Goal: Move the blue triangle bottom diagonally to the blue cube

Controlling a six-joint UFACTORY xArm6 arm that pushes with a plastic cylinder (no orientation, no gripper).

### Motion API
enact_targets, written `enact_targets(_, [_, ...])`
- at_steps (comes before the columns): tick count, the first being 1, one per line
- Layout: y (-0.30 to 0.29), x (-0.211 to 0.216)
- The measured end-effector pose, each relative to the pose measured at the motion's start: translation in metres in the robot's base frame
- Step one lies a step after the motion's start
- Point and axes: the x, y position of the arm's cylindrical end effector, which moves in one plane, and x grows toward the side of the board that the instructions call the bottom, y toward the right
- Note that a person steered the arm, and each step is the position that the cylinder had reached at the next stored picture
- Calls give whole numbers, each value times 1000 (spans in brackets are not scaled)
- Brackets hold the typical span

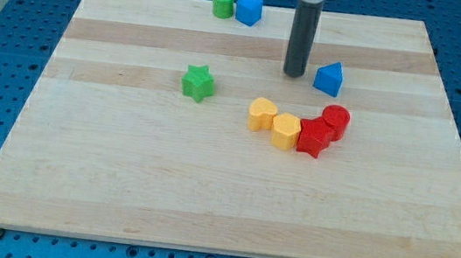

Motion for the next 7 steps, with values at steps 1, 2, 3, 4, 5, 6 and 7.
enact_targets(1, [-2, 43])
enact_targets(2, [45, 45])
enact_targets(3, [67, 4])
enact_targets(4, [67, -55])
enact_targets(5, [67, -106])
enact_targets(6, [72, -111])
enact_targets(7, [123, -109])
